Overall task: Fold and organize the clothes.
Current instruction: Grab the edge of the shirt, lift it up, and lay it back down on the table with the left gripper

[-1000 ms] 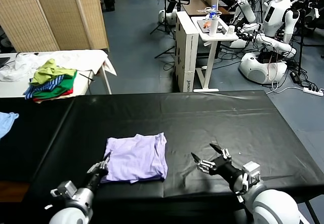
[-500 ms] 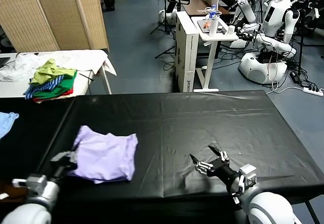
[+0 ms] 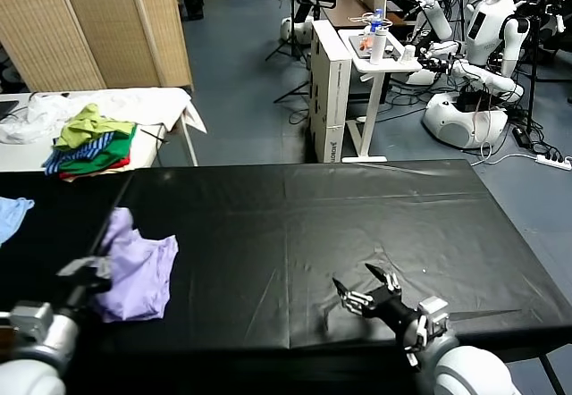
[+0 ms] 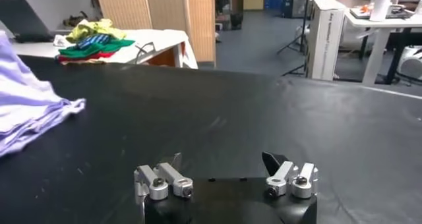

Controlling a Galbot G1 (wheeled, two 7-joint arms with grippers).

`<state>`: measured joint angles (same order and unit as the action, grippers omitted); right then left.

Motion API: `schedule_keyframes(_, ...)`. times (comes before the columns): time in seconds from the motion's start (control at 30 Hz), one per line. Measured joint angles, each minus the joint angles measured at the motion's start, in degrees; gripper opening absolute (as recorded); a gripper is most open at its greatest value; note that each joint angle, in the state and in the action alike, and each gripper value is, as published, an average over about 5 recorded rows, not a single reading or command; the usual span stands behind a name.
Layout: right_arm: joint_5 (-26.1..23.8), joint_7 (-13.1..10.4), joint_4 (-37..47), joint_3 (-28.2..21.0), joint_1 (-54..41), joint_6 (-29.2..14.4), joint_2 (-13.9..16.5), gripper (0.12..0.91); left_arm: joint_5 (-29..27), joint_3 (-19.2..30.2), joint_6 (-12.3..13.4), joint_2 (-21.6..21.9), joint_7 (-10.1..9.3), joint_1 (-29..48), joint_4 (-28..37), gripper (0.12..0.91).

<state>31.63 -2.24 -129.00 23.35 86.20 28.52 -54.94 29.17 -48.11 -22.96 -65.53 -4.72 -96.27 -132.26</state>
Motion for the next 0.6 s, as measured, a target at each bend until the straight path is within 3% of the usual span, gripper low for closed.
schedule_keyframes(0.23,-1.79,0.01,-0.50,0.66,2.31,-0.05,-1.17,0.907,3.23,13.22,-0.12,-9.73,-1.18,4.85,1.00,0.167)
schedule_keyframes(0.6,-2.77,-0.01,1.03,-0.01,2.61,0.18,-3.07,0.907,-1.35,27.67,1.13,-21.46,-1.13,11.80,10.30,0.167)
